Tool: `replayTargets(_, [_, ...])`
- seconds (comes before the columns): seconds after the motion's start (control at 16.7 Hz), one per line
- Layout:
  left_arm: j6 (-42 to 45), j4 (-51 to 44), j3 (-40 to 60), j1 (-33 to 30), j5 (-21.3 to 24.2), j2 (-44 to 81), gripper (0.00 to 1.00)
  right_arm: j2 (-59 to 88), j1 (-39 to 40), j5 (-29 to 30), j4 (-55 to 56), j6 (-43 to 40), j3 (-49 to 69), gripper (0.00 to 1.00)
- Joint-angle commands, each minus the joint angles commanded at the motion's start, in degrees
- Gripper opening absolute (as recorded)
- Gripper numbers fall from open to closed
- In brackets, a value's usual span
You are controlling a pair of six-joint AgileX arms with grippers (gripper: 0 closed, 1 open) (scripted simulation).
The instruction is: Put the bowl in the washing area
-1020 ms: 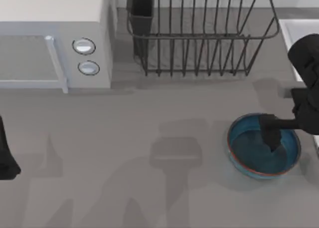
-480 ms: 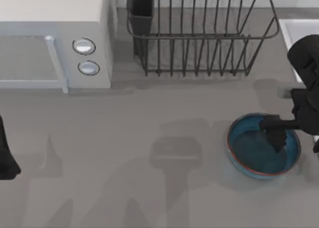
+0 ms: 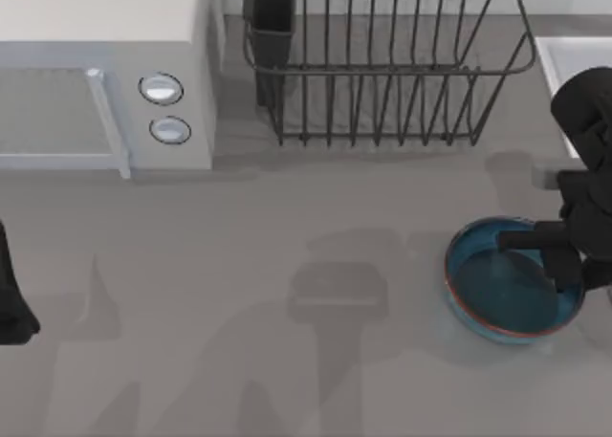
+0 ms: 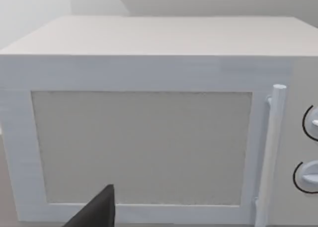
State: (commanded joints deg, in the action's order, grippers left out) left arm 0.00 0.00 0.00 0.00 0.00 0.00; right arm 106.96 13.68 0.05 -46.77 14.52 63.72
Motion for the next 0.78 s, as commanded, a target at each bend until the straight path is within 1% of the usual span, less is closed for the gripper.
replayTargets(0.06, [0.0, 0.0, 0.0, 0.0, 0.0, 0.0, 1.0, 0.0, 0.0, 0.0, 0.0, 0.0, 0.0, 0.0])
replayTargets(0.6, [0.0, 0.0, 0.0, 0.0, 0.0, 0.0, 1.0, -0.1, 0.0, 0.1, -0.2, 0.0, 0.2, 0.0])
replayTargets(0.78, [0.0, 0.0, 0.0, 0.0, 0.0, 0.0, 1.0, -0.7, 0.1, 0.1, -4.3, -0.1, 4.1, 0.0])
